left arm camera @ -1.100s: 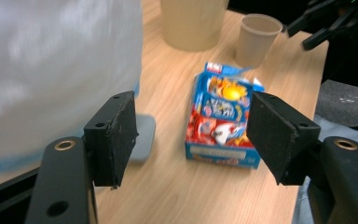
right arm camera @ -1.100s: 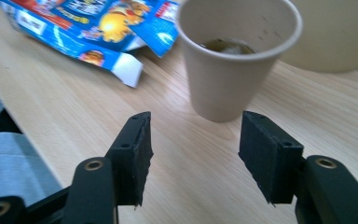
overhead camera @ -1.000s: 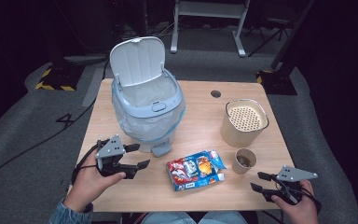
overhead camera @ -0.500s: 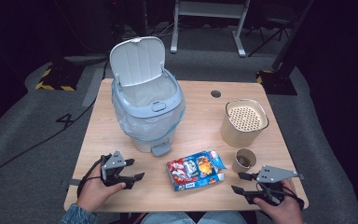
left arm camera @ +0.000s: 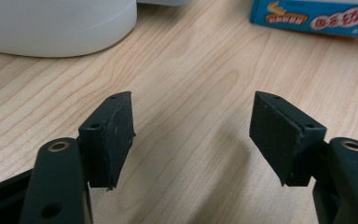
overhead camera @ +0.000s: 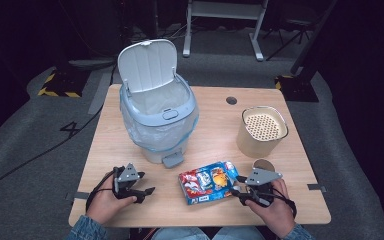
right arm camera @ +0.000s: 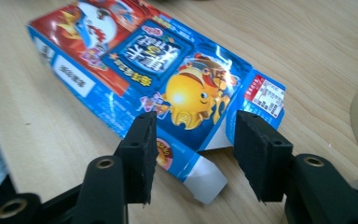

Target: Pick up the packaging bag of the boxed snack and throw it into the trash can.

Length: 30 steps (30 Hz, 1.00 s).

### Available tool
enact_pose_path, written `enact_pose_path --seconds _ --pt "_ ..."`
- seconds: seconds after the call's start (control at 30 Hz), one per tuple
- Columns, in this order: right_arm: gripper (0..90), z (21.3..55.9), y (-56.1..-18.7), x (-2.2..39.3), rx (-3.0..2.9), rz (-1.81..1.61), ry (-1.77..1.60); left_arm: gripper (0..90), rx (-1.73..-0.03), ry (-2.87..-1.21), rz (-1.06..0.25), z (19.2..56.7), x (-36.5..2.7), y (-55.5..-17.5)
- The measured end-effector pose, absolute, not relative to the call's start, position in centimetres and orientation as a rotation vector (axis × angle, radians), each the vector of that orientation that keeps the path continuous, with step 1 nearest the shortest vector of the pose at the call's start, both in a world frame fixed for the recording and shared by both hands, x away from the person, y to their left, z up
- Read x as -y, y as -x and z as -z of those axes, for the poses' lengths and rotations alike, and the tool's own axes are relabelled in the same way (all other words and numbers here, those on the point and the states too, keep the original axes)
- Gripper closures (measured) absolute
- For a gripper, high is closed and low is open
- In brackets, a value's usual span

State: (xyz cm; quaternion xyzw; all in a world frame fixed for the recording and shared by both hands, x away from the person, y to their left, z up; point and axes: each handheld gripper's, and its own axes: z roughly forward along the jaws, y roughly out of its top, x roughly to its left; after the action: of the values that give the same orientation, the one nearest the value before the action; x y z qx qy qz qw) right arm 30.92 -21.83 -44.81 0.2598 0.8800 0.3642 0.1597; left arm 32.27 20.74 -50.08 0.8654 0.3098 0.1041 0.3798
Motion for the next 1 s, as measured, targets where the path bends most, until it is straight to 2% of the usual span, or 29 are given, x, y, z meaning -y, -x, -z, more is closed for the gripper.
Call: enact_pose_path --seconds 0.2,0.23,0.33,0.63,0.83,1.0 --pt "55.7 45.5 -31.8 21.4 -2.502 -0.964 -0.770 30.7 -0.781 -2.234 -0.281 50.3 -20.5 -32.4" --pt "60.2 45.6 -32.0 21.2 -2.494 -0.925 -0.767 30.7 -0.782 -2.234 -0.281 50.3 -20.5 -32.4" --pt "65.4 45.8 -32.4 21.1 -2.490 -0.878 -0.760 30.6 -0.784 -2.233 -0.279 50.4 -20.5 -32.4" --pt "72.2 46.5 -33.2 20.7 -2.490 -0.798 -0.764 30.4 -0.783 -2.233 -0.277 50.3 -20.5 -32.4" --pt "89.0 46.7 -33.6 20.8 -2.508 -0.784 -0.770 30.3 -0.786 -2.229 -0.273 50.3 -20.5 -32.4" --pt "90.0 46.4 -33.8 21.3 -2.518 -0.847 -0.807 30.3 -0.786 -2.228 -0.269 50.3 -20.5 -32.5"
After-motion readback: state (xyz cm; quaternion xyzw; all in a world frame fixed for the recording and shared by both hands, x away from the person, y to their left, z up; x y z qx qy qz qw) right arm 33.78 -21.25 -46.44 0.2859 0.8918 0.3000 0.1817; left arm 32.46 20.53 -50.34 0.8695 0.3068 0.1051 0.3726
